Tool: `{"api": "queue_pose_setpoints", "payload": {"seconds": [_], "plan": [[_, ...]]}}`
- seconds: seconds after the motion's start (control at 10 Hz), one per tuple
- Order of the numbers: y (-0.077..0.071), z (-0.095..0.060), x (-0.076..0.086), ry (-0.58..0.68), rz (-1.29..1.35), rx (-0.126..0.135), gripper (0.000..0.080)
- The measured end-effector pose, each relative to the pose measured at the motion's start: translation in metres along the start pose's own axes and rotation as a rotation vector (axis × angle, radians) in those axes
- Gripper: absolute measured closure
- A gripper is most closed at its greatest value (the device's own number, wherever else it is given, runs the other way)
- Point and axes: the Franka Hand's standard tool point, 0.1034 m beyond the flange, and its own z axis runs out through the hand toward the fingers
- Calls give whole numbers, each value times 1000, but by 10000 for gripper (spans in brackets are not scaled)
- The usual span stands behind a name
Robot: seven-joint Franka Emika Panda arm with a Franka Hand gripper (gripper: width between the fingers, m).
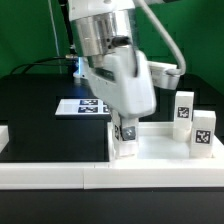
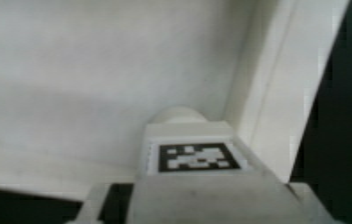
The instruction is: Assemble square table
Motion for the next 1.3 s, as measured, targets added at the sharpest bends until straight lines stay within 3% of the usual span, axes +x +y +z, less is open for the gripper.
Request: {"api": "queue_pose_setpoints", "payload": {"seconds": [0.2,0.4,0.5,0.6,0.7,0.8,1.2,1.3], "plan": [[0,0,-1,-9,133,3,514],[0,0,-1,-9,98,2,514],[0,1,0,-9,95,2,434],[0,0,1,-7,-62,1,434],[2,0,0,-2,-300,-25,236],[4,-1,-8,-18,-403,-68,177],[2,-1,-5,-20,-687,-62,151],[3,-1,-6,-3,-900,-91,150]]}}
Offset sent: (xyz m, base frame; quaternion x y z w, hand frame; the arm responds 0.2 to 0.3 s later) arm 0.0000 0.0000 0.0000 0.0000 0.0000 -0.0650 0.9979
